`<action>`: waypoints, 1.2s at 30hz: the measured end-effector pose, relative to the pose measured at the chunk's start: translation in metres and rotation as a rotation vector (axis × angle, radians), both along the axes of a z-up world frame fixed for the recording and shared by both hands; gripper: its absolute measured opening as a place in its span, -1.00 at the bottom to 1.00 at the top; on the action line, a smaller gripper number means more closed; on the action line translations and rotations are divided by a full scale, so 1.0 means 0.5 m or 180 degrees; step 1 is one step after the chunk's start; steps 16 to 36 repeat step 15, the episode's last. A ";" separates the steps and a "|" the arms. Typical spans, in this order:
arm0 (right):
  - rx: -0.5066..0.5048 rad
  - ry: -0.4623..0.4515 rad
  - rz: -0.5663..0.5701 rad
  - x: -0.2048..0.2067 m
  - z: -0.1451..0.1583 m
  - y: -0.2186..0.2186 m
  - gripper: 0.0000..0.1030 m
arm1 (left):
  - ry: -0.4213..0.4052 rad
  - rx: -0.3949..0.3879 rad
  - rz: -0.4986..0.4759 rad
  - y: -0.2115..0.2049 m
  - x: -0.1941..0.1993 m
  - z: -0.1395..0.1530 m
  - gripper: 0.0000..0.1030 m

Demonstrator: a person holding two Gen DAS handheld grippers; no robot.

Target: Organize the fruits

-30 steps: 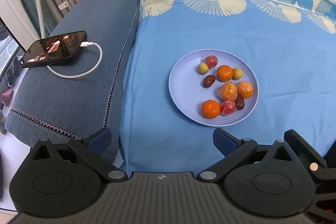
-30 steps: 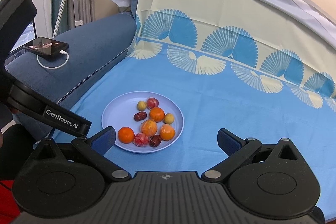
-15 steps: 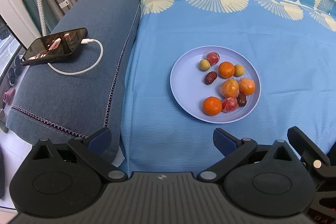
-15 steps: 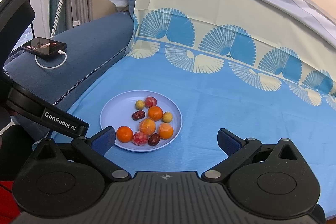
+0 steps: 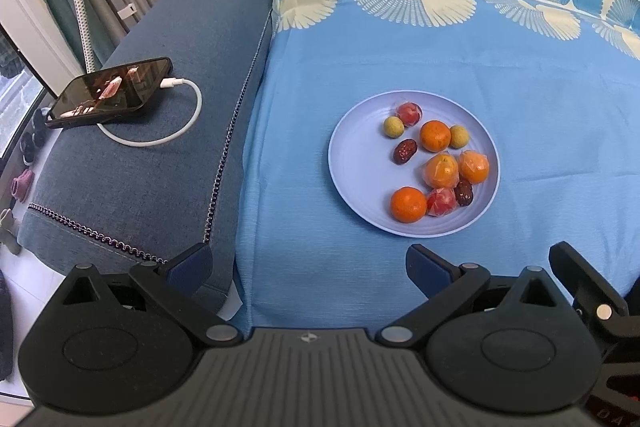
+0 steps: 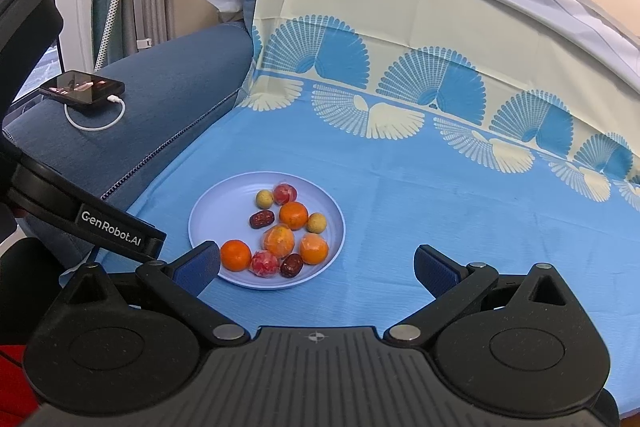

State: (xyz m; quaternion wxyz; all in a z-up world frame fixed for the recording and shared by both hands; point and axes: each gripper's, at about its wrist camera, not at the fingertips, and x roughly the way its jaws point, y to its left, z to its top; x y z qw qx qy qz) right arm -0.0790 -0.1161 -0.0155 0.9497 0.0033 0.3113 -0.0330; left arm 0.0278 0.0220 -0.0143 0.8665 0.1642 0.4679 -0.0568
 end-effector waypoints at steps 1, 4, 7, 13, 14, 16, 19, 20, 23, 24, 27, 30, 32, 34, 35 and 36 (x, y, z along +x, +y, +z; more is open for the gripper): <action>0.0002 0.0001 -0.0004 0.000 0.000 0.000 0.99 | -0.0001 -0.0001 -0.0003 0.000 -0.001 0.000 0.99; 0.0000 0.0002 -0.0009 0.001 0.000 0.001 0.99 | 0.0000 -0.0006 -0.0008 0.000 0.000 0.000 0.99; 0.0002 -0.0002 -0.0006 0.001 0.000 0.001 0.99 | 0.0010 0.0001 0.0002 -0.001 0.000 -0.002 0.99; 0.0015 -0.0004 0.0027 0.002 0.001 0.000 0.99 | 0.0011 -0.0063 0.0026 0.002 0.001 0.000 0.99; 0.0022 -0.0017 0.0023 0.001 0.003 -0.002 0.99 | 0.0002 -0.0052 0.0040 0.001 0.001 0.000 0.99; 0.0032 -0.0021 0.0020 0.000 0.003 -0.003 0.99 | -0.0005 -0.0045 0.0049 0.001 0.001 0.001 0.99; 0.0032 -0.0021 0.0020 0.000 0.003 -0.003 0.99 | -0.0005 -0.0045 0.0049 0.001 0.001 0.001 0.99; 0.0032 -0.0021 0.0020 0.000 0.003 -0.003 0.99 | -0.0005 -0.0045 0.0049 0.001 0.001 0.001 0.99; 0.0032 -0.0021 0.0020 0.000 0.003 -0.003 0.99 | -0.0005 -0.0045 0.0049 0.001 0.001 0.001 0.99; 0.0032 -0.0021 0.0020 0.000 0.003 -0.003 0.99 | -0.0005 -0.0045 0.0049 0.001 0.001 0.001 0.99; 0.0032 -0.0021 0.0020 0.000 0.003 -0.003 0.99 | -0.0005 -0.0045 0.0049 0.001 0.001 0.001 0.99; 0.0032 -0.0021 0.0020 0.000 0.003 -0.003 0.99 | -0.0005 -0.0045 0.0049 0.001 0.001 0.001 0.99; 0.0032 -0.0021 0.0020 0.000 0.003 -0.003 0.99 | -0.0005 -0.0045 0.0049 0.001 0.001 0.001 0.99; 0.0032 -0.0021 0.0020 0.000 0.003 -0.003 0.99 | -0.0005 -0.0045 0.0049 0.001 0.001 0.001 0.99; 0.0032 -0.0021 0.0020 0.000 0.003 -0.003 0.99 | -0.0005 -0.0045 0.0049 0.001 0.001 0.001 0.99; 0.0032 -0.0021 0.0020 0.000 0.003 -0.003 0.99 | -0.0005 -0.0045 0.0049 0.001 0.001 0.001 0.99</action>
